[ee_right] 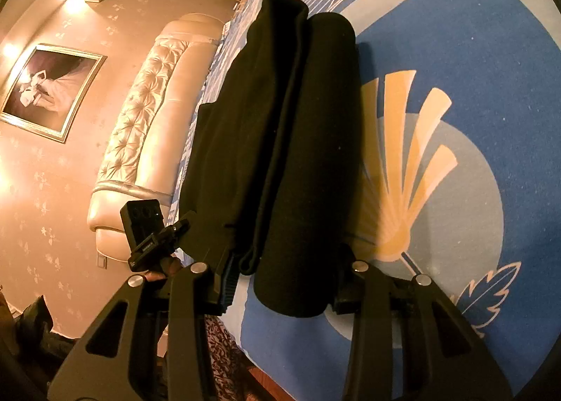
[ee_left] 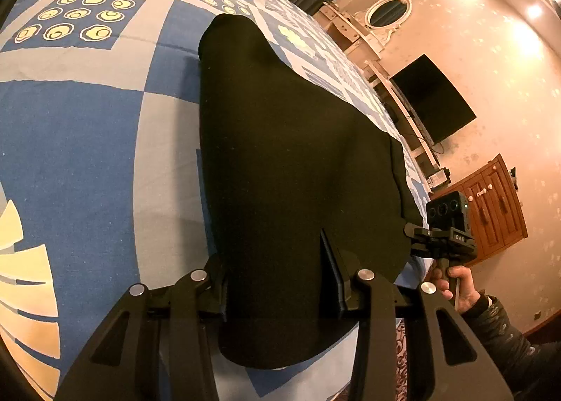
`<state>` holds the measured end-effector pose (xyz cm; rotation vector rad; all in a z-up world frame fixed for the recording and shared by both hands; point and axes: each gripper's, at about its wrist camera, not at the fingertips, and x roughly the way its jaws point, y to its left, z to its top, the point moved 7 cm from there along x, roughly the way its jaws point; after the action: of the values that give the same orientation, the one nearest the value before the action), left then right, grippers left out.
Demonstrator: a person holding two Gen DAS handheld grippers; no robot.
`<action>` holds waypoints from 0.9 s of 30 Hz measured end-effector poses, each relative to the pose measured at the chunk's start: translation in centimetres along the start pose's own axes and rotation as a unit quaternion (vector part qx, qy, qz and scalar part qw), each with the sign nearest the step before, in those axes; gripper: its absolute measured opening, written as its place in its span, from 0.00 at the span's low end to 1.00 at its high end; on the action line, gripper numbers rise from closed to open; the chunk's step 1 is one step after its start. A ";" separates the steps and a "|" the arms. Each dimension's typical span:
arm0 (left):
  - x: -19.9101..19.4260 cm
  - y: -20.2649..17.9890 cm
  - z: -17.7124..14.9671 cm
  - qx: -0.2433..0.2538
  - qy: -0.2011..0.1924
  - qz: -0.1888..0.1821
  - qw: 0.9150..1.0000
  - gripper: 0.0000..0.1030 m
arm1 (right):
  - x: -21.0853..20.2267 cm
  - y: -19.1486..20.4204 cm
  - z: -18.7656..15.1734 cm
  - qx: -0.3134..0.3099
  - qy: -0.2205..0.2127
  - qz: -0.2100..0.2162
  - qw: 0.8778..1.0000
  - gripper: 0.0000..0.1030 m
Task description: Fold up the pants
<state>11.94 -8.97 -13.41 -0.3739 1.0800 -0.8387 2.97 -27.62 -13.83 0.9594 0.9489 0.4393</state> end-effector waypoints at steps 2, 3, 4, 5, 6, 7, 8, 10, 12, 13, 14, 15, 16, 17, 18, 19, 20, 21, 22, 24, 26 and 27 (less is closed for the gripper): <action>0.0 0.0 0.0 0.001 0.000 0.001 1.000 0.41 | 0.0 0.0 0.0 0.000 0.000 0.001 1.000 0.38; 0.0 0.0 0.1 0.001 0.001 0.000 1.000 0.41 | 0.0 -0.1 0.1 0.000 0.000 0.003 1.000 0.38; -0.1 0.1 0.1 0.002 0.001 0.000 1.000 0.41 | -0.1 -0.1 0.2 0.001 0.000 0.006 1.000 0.38; -0.1 0.2 0.1 0.003 0.002 0.000 1.000 0.43 | -0.2 -0.1 0.2 0.001 -0.002 0.007 1.000 0.39; -0.1 0.1 0.2 0.006 0.003 -0.002 1.000 0.46 | -0.2 -0.1 0.2 0.001 -0.004 0.009 1.000 0.41; -0.1 0.1 0.2 0.007 0.005 -0.008 1.000 0.52 | -0.3 0.1 0.2 -0.001 -0.005 0.014 1.000 0.43; -0.2 0.2 0.2 0.003 0.006 -0.017 1.000 0.57 | -0.4 0.2 0.2 -0.003 -0.005 0.016 1.000 0.46; -0.5 0.7 0.3 -0.016 0.007 -0.044 0.999 0.68 | -0.6 0.4 0.4 -0.007 -0.003 0.012 1.000 0.52; -1.4 0.9 0.7 -0.029 -0.003 -0.063 0.998 0.76 | -1.0 0.9 0.6 -0.024 0.002 -0.010 1.000 0.63; -2.0 1.2 1.1 -0.031 -0.011 -0.067 0.997 0.78 | -1.5 1.0 0.9 -0.035 -0.001 -0.024 0.999 0.65; -2.4 1.4 1.5 -0.031 -0.016 -0.068 0.997 0.79 | -1.9 1.0 1.2 -0.039 -0.004 -0.031 0.999 0.69; -2.9 1.9 2.2 -0.035 -0.023 -0.071 0.997 0.80 | -2.8 0.9 1.8 -0.042 -0.016 -0.040 0.998 0.77; -3.1 2.2 2.8 -0.039 -0.028 -0.075 0.996 0.81 | -3.6 0.6 2.4 -0.042 -0.032 -0.048 0.997 0.81; -3.2 2.5 3.4 -0.045 -0.031 -0.079 0.995 0.81 | -4.3 0.1 3.2 -0.037 -0.045 -0.053 0.997 0.84; -3.0 2.9 4.2 -0.053 -0.030 -0.080 0.995 0.81 | -4.6 -0.3 3.8 -0.029 -0.052 -0.055 0.997 0.84; -2.5 3.3 5.1 -0.059 -0.026 -0.083 0.994 0.81 | -4.8 -0.7 4.6 -0.019 -0.058 -0.055 0.997 0.84; -1.9 3.6 5.9 -0.063 -0.020 -0.084 0.994 0.81 | -4.7 -1.1 5.6 -0.012 -0.063 -0.046 0.997 0.84; -1.2 3.8 6.7 -0.066 -0.013 -0.082 0.994 0.81 | -4.5 -1.1 6.1 -0.008 -0.062 -0.040 0.997 0.85; -0.2 4.0 7.6 -0.067 -0.004 -0.077 0.995 0.81 | -4.0 -1.3 6.9 -0.005 -0.057 -0.036 0.998 0.85; 1.4 3.9 9.0 -0.057 0.006 -0.068 0.996 0.81 | -2.8 -1.3 8.2 -0.009 -0.050 -0.036 0.998 0.85; 2.9 4.0 10.4 -0.049 0.008 -0.055 0.997 0.81 | -1.6 -1.0 9.5 -0.010 -0.042 -0.028 0.999 0.88; 3.5 4.0 10.9 -0.052 0.011 -0.056 0.997 0.81 | -1.0 -0.8 9.9 -0.011 -0.034 -0.023 0.999 0.88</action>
<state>23.99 -10.30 -13.24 -0.5183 1.1343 -0.8901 10.67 -33.62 -11.76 0.9253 0.8999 0.3761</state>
